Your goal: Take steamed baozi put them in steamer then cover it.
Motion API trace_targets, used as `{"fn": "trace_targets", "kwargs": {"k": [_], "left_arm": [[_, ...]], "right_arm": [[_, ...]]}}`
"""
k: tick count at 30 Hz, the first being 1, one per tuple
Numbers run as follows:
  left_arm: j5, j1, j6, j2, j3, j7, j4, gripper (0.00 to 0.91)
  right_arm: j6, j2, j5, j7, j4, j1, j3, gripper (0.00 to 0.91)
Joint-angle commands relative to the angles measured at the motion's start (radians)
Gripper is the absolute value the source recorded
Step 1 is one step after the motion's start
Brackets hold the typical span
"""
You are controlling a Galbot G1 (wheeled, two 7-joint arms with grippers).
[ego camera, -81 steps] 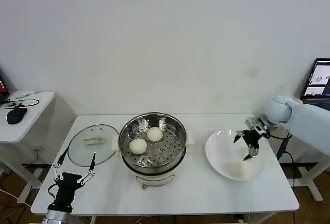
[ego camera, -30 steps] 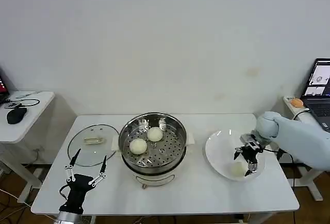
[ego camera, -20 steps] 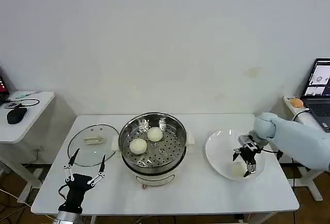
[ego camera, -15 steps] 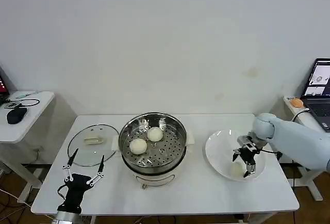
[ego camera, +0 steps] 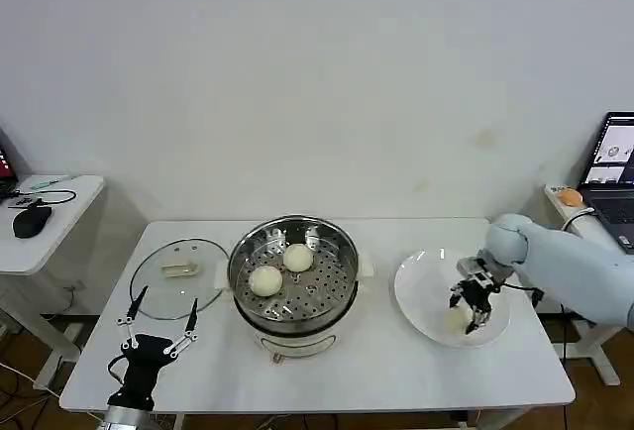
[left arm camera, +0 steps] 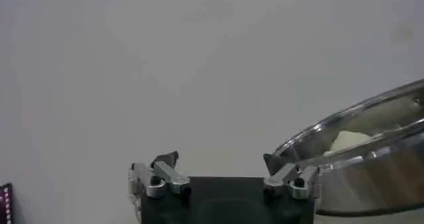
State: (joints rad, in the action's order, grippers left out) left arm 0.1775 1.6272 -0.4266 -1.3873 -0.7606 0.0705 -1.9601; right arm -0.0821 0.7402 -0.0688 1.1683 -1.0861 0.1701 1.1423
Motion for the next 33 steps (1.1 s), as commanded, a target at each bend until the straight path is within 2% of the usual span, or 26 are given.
{"fn": "trace_targets", "kwargs": {"k": [1, 6, 14, 17, 24, 33], "left_arm": [[-0.001, -0.001, 0.001, 0.003, -0.002, -0.001, -0.002, 0.907], [-0.002, -0.003, 0.001, 0.008, -0.006, -0.002, -0.001, 0.907], [-0.004, 0.003, -0.002, 0.004, -0.010, -0.001, -0.002, 0.907], [-0.008, 0.003, -0.002, 0.004, -0.015, -0.001, -0.002, 0.907], [-0.012, 0.010, -0.010, -0.001, -0.027, 0.000, 0.004, 0.907], [-0.028, 0.016, -0.013, -0.003, -0.054, 0.002, 0.000, 0.907]], "right_arm": [[-0.044, -0.007, -0.018, -0.006, -0.055, 0.123, 0.006, 0.675], [-0.092, 0.015, -0.030, -0.006, -0.096, 0.281, 0.058, 0.675], [-0.148, 0.112, -0.060, -0.006, -0.182, 0.515, 0.137, 0.675], [-0.166, 0.153, -0.037, -0.008, -0.227, 0.556, 0.137, 0.675], [-0.176, 0.285, 0.019, -0.034, -0.344, 0.584, 0.144, 0.675], [-0.240, 0.495, 0.163, -0.081, -0.330, 0.498, 0.123, 0.675]]}}
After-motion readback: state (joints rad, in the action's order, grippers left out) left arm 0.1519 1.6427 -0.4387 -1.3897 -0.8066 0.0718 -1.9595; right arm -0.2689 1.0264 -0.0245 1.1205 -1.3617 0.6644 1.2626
